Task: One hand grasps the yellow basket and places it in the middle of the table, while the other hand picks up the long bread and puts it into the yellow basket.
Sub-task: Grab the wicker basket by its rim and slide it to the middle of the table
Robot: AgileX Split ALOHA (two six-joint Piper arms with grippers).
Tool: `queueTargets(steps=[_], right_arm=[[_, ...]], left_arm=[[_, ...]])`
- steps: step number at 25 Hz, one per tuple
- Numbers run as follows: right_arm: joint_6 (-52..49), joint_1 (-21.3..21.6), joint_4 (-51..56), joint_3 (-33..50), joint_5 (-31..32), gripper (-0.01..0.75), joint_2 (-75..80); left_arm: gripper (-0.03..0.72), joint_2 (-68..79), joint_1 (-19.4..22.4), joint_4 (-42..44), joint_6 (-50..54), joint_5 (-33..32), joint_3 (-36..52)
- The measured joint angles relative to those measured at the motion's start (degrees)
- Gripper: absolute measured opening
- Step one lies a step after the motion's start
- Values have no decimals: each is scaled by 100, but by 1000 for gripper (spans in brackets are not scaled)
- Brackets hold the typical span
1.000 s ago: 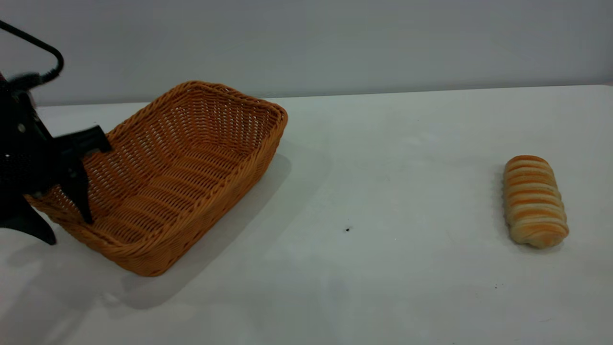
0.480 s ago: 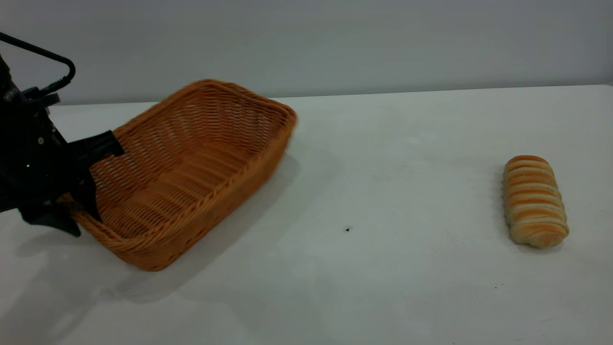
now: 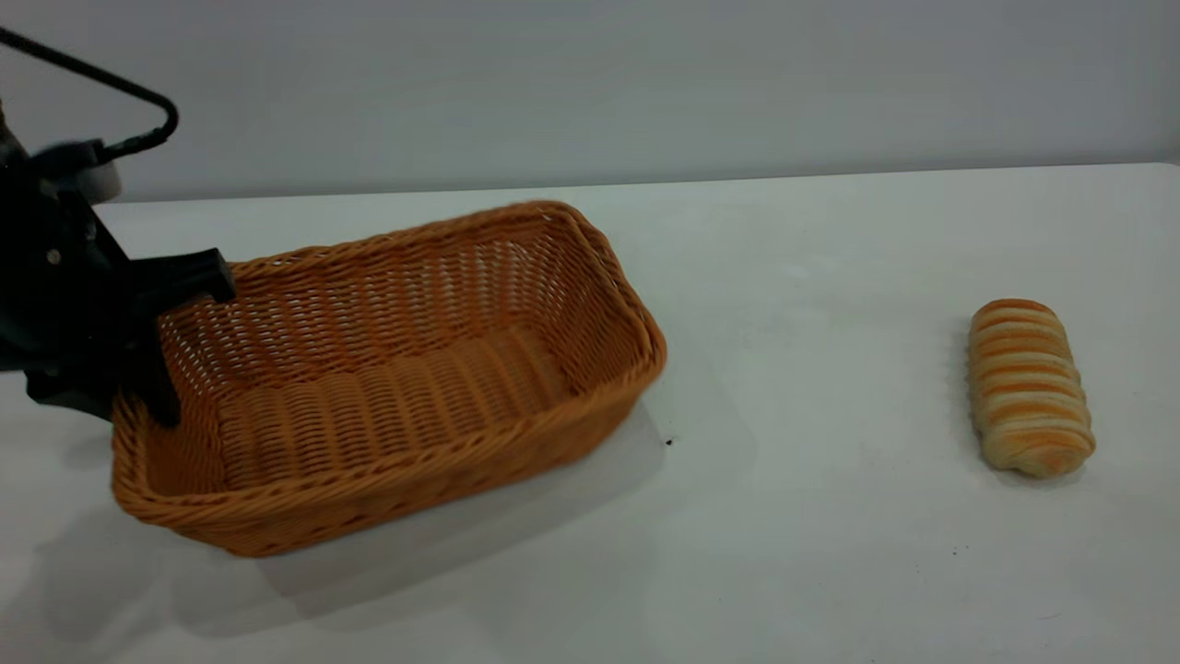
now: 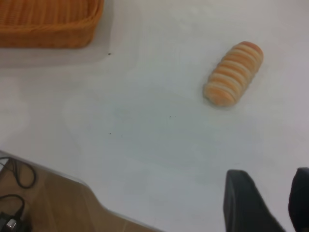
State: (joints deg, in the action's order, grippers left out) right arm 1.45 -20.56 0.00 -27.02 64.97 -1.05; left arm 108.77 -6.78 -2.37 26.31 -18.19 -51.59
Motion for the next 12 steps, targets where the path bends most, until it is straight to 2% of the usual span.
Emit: queueTargets(steps=[6, 12], right_arm=[[-2, 0, 0, 0, 0, 274, 0], [-8, 0, 0, 0, 0, 274, 0]], left_arm=[[126, -2, -90, -234, -1133, -654, -453], [126, 56, -150, -1300, -2477, -781, -860]])
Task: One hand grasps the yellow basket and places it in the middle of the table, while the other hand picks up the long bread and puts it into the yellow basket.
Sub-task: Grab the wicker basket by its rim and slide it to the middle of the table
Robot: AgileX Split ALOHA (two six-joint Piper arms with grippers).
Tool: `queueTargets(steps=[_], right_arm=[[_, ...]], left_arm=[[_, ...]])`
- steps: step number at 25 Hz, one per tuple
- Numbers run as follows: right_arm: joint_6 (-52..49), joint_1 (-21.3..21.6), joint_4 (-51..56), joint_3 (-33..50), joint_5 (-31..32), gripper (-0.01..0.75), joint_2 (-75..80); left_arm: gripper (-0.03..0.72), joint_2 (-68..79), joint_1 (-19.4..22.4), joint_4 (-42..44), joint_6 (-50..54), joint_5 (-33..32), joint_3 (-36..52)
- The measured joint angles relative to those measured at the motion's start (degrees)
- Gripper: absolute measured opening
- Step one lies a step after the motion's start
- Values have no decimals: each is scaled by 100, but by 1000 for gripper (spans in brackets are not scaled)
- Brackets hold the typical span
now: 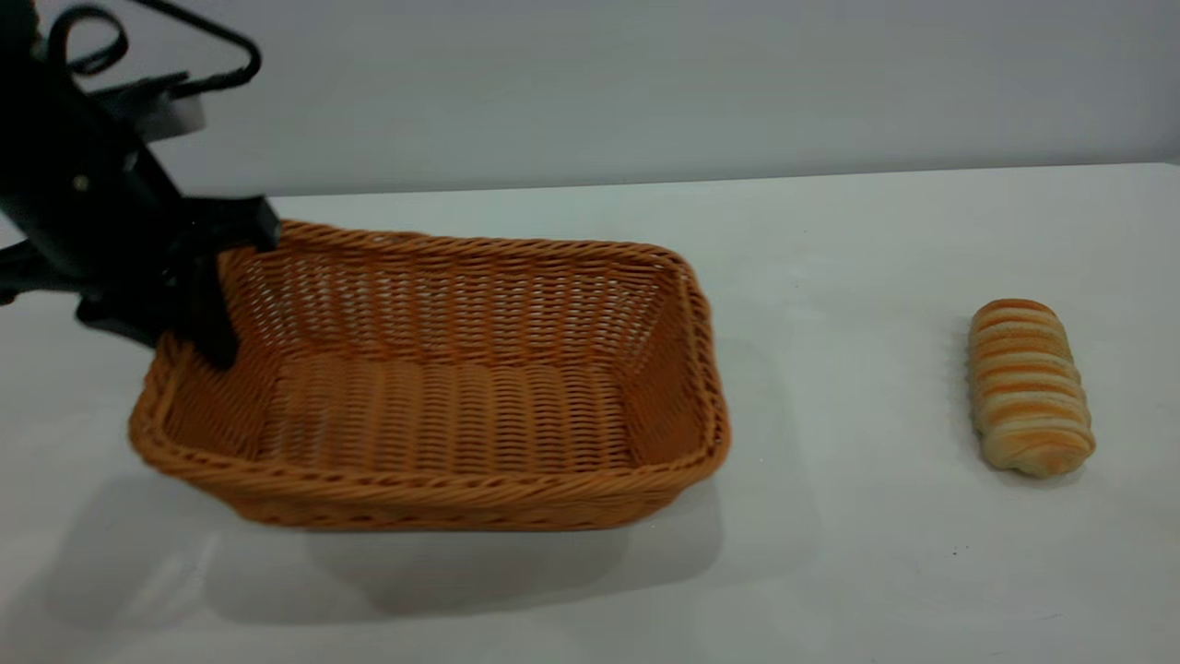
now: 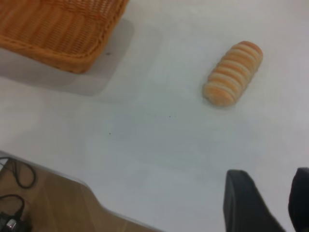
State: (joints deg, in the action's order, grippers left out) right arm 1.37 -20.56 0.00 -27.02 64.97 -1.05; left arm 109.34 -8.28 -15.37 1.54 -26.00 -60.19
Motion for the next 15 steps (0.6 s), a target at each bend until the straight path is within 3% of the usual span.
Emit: queueTargets(steps=[7, 15], right_arm=[[-19, 0, 0, 0, 1, 274, 0], [-35, 0, 0, 0, 6, 274, 0]], left_arm=[[125, 504, 0, -1017, -978, -173, -353], [125, 953, 0, -1543, -1723, -150, -420]])
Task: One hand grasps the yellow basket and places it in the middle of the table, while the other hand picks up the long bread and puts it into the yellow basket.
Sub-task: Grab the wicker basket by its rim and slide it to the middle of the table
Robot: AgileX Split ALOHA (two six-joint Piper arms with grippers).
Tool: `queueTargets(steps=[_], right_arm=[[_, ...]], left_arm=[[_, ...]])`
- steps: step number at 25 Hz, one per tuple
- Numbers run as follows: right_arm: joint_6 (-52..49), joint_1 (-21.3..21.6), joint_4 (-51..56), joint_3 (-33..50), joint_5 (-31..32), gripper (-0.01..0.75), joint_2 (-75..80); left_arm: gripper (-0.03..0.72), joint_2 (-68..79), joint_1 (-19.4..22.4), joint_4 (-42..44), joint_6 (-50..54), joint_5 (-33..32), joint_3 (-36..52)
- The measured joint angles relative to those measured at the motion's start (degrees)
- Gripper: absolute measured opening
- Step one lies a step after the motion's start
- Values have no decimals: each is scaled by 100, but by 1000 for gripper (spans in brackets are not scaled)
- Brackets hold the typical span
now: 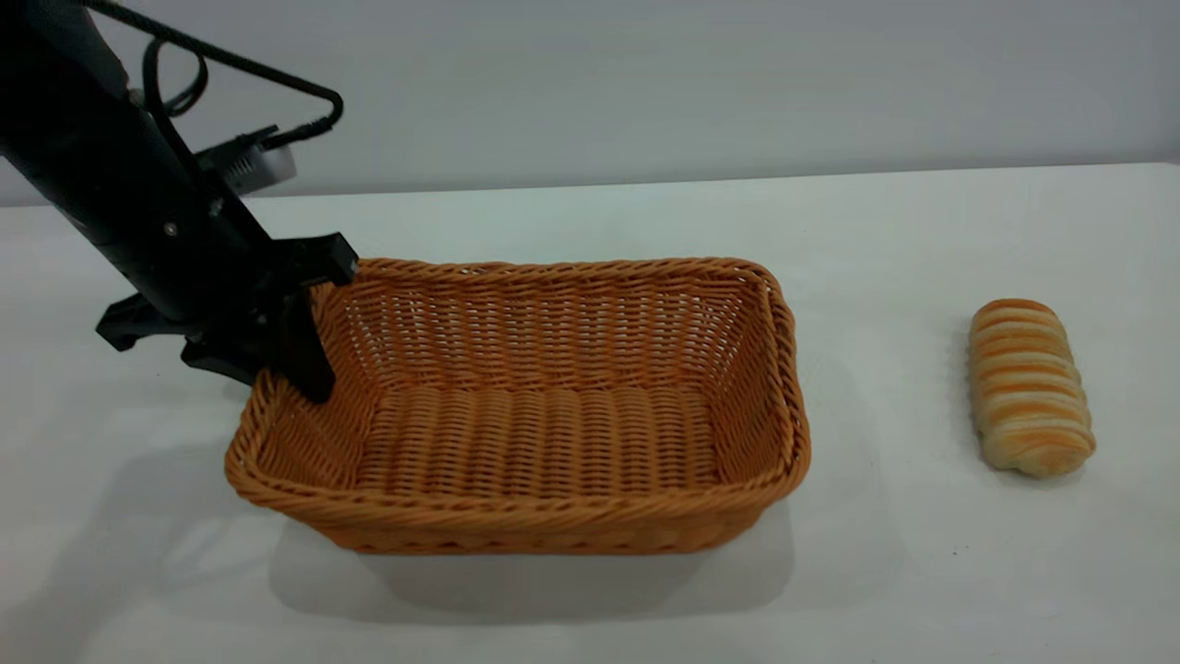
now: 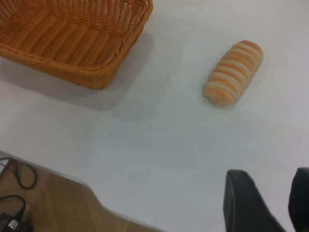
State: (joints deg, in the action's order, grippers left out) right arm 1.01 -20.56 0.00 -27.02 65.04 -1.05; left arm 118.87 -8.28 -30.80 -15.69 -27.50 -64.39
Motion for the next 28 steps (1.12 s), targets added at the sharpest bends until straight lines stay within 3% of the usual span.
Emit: queueTargets(steps=[5, 11, 15, 19, 24, 28], right_arm=[[-4, 0, 0, 0, 0, 274, 0], [-4, 0, 0, 0, 0, 274, 0], [-62, 0, 0, 0, 0, 274, 0], [-228, 0, -117, 0, 0, 274, 94], [-263, 0, -130, -7, -41, 274, 1002], [-321, 0, -136, -122, -589, 275, 1866]], left_arm=[[157, 35, 0, -12, -25, 12, 0], [503, 35, 0, -340, 23, 14, 0], [658, 24, 0, -547, 27, 18, 0], [659, -92, 0, -552, 27, -11, 0], [602, -435, 0, -515, -229, 17, 0], [577, -713, 11, -318, -336, 90, 0]])
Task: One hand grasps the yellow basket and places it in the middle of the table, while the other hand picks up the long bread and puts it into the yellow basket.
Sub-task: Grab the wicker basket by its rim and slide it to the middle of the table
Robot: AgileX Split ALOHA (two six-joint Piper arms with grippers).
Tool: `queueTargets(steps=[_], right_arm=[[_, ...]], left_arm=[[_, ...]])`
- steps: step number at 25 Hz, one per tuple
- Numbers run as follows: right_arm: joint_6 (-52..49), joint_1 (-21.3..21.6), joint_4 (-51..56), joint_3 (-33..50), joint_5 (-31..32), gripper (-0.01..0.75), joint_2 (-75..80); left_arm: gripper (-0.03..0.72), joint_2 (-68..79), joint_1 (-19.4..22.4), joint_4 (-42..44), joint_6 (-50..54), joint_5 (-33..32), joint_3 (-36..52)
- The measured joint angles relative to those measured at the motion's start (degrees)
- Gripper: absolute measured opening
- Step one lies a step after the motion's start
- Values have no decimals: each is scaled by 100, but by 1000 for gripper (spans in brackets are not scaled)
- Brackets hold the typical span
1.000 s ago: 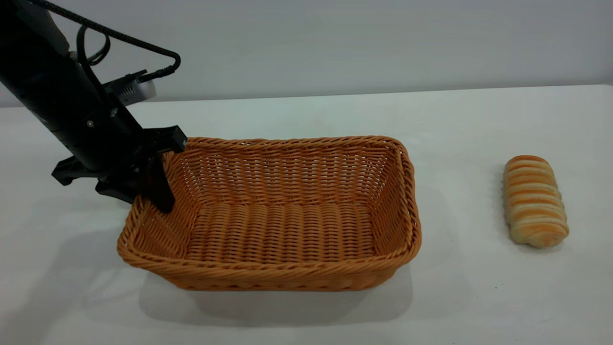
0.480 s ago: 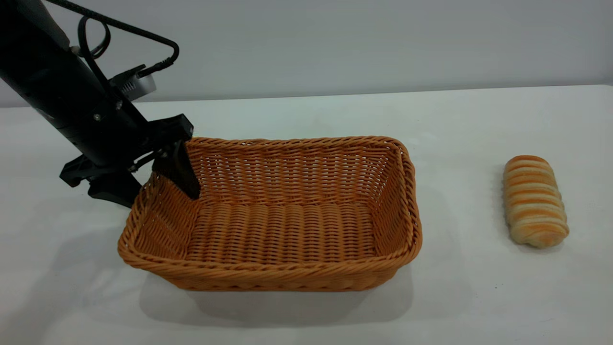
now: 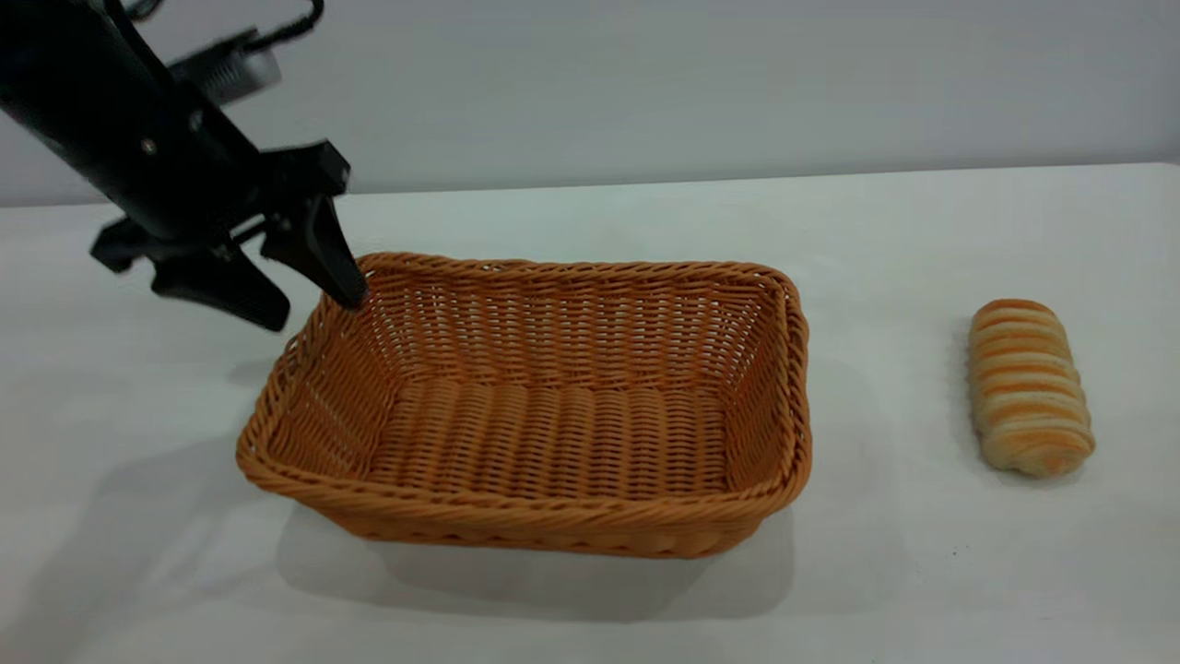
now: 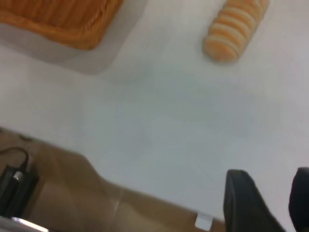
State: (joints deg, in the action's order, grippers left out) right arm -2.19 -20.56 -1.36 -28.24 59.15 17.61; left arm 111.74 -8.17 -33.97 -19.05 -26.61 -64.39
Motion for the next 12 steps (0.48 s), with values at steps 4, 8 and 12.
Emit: queueTargets(steps=[4, 8, 12], right_arm=[[-311, 0, 0, -12, -732, 275, 998], [-388, 0, 0, -12, -1422, 276, 2190], [-388, 0, -47, -41, -2138, 315, 3299]], left_arm=[[574, -210, 63, 224, -8, 14, 0], [572, -269, 181, 317, -13, -32, 0], [572, -282, 193, 342, -45, -39, 0]])
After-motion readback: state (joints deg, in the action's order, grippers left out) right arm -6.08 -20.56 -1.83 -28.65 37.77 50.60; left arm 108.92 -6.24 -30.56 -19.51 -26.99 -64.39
